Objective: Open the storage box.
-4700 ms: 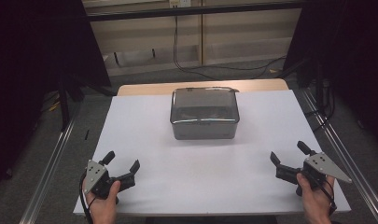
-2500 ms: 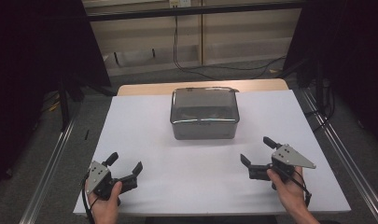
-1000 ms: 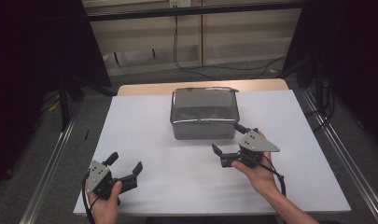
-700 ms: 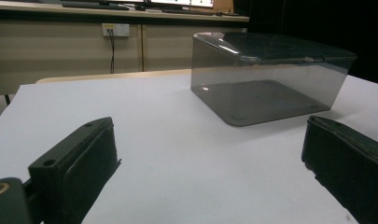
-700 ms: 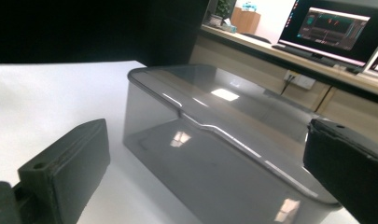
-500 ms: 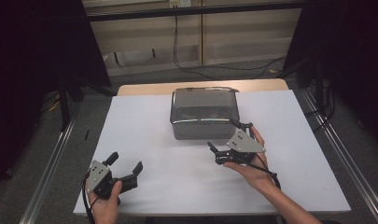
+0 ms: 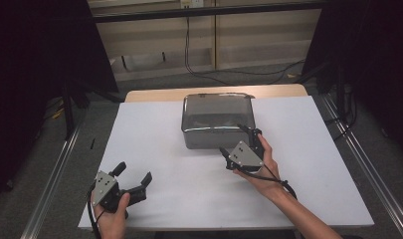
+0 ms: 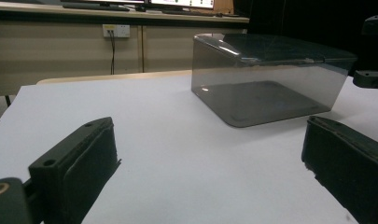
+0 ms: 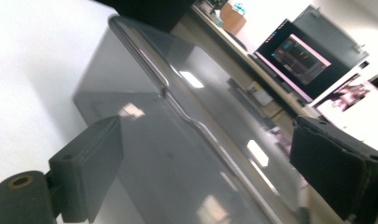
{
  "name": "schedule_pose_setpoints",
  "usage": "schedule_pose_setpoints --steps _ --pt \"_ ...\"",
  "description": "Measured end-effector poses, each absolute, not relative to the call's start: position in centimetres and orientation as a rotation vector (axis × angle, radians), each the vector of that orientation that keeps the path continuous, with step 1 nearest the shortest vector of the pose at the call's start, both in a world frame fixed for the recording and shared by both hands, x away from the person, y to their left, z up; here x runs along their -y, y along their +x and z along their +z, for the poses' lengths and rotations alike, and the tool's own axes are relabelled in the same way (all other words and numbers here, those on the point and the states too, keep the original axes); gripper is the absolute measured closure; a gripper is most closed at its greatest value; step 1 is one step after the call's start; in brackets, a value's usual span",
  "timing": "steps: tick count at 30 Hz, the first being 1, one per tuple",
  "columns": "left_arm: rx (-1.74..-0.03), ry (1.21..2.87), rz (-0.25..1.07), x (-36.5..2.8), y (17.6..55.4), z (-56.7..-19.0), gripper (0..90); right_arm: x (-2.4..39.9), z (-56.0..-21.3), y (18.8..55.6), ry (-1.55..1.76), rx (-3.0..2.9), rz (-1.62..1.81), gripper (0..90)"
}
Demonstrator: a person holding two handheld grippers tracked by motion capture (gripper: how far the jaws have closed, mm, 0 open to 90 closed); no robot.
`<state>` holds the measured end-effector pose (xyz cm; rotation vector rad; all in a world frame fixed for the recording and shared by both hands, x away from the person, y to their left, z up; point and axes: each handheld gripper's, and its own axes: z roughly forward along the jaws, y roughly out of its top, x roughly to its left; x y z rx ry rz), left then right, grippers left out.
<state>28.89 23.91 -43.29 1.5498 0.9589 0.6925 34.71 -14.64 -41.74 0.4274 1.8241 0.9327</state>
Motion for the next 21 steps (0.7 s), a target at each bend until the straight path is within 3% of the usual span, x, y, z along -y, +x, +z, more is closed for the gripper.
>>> schedule_pose_setpoints --steps 21 --pt "-0.961 1.557 0.69 -23.8 28.7 -43.3 3.2 12.2 -42.4 35.4 0.072 -1.764 0.573 36.2"
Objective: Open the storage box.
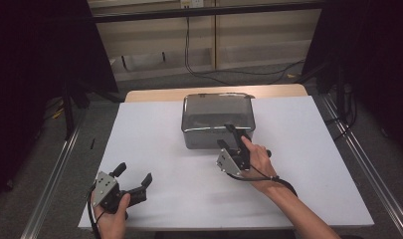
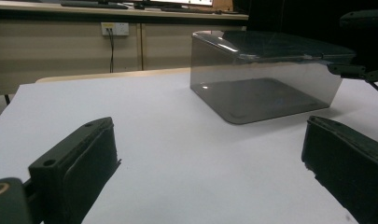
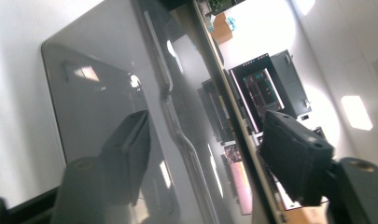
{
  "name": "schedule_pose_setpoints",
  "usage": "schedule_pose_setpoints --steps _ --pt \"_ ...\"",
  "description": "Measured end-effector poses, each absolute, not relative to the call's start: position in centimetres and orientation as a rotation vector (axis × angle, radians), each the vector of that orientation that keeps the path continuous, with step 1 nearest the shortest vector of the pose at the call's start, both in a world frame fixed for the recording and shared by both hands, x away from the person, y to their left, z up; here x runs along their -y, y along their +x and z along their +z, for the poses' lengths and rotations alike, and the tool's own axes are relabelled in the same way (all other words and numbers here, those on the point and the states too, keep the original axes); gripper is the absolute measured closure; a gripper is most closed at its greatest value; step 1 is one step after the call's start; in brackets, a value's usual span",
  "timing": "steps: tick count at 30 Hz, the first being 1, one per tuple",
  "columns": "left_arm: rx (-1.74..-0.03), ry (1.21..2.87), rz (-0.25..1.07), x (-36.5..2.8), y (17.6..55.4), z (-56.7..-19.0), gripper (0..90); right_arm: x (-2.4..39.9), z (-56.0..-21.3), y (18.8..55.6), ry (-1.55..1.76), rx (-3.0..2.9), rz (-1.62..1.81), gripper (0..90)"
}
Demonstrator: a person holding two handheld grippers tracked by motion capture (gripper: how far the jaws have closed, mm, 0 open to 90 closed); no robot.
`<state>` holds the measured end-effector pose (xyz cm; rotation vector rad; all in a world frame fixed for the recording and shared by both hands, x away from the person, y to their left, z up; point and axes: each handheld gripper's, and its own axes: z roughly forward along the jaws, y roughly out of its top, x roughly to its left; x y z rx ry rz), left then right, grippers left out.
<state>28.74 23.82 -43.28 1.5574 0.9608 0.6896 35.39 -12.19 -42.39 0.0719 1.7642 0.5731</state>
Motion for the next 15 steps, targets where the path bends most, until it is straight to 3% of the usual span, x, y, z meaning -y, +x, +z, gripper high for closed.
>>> schedule_pose_setpoints --steps 15 --pt "-0.958 1.566 0.69 -23.76 28.84 -43.39 3.2 11.3 -43.39 35.71 -0.044 -1.773 0.426 59.0"
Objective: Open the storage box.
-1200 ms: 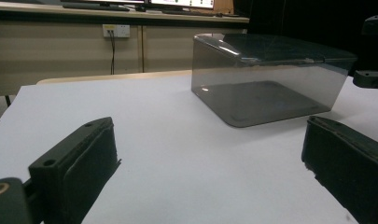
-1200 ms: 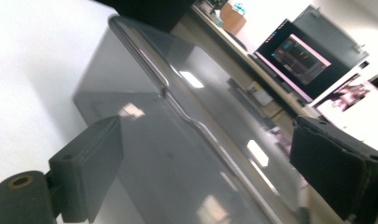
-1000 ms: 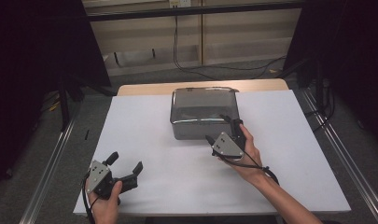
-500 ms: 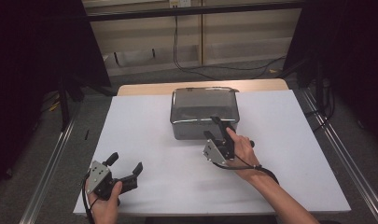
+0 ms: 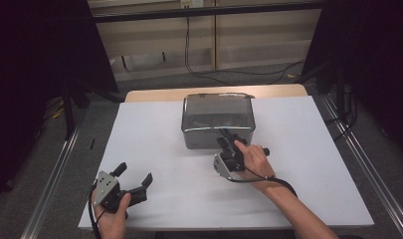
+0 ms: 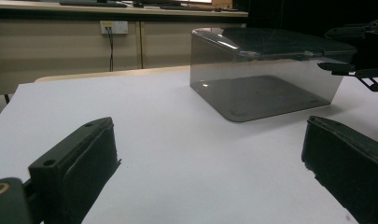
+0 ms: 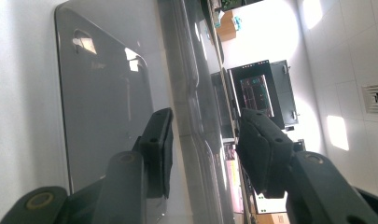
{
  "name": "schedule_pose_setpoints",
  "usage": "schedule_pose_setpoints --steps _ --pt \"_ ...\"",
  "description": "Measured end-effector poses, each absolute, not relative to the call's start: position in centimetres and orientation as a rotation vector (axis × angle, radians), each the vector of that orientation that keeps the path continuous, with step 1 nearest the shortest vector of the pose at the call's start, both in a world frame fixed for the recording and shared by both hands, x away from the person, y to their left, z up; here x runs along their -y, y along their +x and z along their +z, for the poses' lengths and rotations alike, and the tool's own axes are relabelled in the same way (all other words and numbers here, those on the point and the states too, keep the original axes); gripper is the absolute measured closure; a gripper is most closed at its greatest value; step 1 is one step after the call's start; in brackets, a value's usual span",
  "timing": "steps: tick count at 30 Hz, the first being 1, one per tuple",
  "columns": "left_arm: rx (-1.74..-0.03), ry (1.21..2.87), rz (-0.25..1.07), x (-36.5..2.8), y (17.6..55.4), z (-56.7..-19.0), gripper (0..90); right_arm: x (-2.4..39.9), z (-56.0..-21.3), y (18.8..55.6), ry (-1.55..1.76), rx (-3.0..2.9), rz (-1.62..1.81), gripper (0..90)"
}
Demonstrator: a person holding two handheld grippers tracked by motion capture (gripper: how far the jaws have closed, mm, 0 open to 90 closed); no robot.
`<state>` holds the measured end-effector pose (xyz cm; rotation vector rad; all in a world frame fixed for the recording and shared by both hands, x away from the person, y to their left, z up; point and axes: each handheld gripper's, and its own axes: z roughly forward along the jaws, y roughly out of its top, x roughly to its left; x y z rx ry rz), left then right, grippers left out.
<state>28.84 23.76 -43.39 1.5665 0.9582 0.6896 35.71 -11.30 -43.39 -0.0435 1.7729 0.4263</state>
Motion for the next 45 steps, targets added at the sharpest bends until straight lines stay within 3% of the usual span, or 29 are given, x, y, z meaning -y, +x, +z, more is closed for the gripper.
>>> schedule_pose_setpoints --steps 17,45 --pt "-0.951 1.574 0.695 -23.78 29.0 -43.37 3.2 11.13 -43.67 35.98 -0.049 -1.767 0.378 77.2" --pt "-0.934 1.593 0.692 -23.39 29.1 -43.46 4.5 11.2 -42.97 36.13 -0.042 -1.773 0.395 77.9"
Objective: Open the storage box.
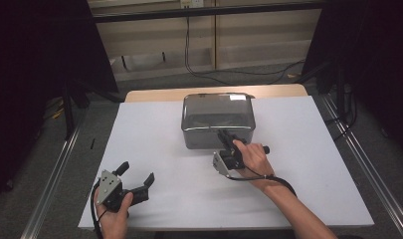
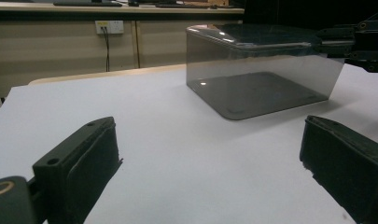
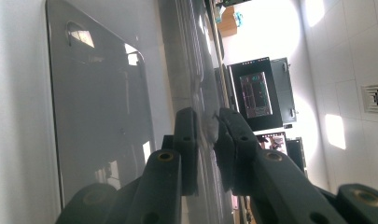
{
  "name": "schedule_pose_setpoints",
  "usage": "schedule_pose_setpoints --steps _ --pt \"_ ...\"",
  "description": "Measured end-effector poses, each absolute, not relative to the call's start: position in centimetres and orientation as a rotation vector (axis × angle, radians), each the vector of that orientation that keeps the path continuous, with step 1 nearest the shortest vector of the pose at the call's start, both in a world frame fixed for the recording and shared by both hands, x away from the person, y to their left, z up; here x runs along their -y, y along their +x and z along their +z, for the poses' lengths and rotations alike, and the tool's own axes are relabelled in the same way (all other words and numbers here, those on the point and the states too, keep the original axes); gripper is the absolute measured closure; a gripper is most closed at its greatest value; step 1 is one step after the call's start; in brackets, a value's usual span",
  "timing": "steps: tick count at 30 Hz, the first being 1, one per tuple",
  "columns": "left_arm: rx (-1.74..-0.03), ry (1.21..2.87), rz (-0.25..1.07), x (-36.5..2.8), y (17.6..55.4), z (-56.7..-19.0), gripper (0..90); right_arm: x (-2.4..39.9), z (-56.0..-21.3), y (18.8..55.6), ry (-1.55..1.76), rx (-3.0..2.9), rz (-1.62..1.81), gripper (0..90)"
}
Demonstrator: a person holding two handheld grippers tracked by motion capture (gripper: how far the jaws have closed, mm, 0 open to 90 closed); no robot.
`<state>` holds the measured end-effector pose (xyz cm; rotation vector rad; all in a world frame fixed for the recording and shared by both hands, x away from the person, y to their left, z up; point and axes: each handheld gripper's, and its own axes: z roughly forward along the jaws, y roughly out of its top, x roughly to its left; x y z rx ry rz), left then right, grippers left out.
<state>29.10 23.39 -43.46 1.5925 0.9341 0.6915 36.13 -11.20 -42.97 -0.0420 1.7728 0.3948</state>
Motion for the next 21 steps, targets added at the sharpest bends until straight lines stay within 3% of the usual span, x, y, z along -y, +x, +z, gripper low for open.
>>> schedule_pose_setpoints --steps 21 --pt "-0.943 1.579 0.675 -22.8 30.0 -43.3 3.4 11.3 -41.9 36.2 -0.035 -1.741 0.41 79.2"
